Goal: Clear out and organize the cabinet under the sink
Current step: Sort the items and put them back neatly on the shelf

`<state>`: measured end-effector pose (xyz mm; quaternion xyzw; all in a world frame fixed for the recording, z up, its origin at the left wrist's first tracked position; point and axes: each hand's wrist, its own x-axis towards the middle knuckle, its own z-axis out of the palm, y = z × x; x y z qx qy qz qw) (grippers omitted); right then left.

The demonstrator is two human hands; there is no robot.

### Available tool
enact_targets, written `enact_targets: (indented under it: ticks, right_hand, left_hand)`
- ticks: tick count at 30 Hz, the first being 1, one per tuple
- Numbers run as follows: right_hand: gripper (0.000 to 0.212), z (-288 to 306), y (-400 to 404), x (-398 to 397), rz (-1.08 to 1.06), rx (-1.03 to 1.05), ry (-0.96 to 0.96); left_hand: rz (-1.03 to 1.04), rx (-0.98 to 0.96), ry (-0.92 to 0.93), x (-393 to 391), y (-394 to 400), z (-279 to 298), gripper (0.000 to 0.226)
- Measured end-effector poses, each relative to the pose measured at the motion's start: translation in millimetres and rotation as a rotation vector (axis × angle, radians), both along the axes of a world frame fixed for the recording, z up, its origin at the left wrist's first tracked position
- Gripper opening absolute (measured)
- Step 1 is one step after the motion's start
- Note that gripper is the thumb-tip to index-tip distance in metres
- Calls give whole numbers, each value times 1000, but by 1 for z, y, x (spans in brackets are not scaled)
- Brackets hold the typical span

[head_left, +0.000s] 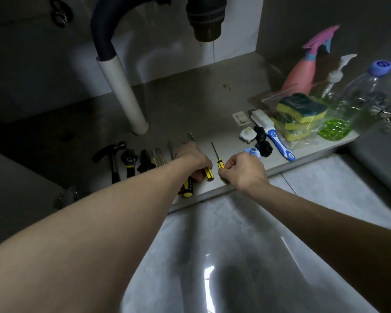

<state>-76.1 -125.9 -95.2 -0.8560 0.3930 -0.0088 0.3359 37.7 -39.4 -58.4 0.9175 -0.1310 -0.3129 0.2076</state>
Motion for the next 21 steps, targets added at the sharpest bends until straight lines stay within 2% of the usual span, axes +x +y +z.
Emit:
enact_targets:
  ticks: [6, 10, 12, 16, 21]
  right_hand:
    - [24, 2, 4, 3, 41, -113, -8]
    - [20, 15, 20, 9, 195, -187, -263]
    - [18, 18, 37, 12, 316, -204, -317]
    - [36, 8, 74, 17, 439, -323, -161]
    - [40, -4, 83, 17, 462, -363, -85]
  left_hand:
    - [-119, 44, -210, 14, 14, 16, 37]
    - [-169, 145, -312, 34, 41, 21, 27]
    - [-157, 164, -307, 37, 52, 15, 26]
    - [-116, 206, -308, 33, 61, 0, 40]
    - [-89, 223, -329, 33, 63, -4, 41]
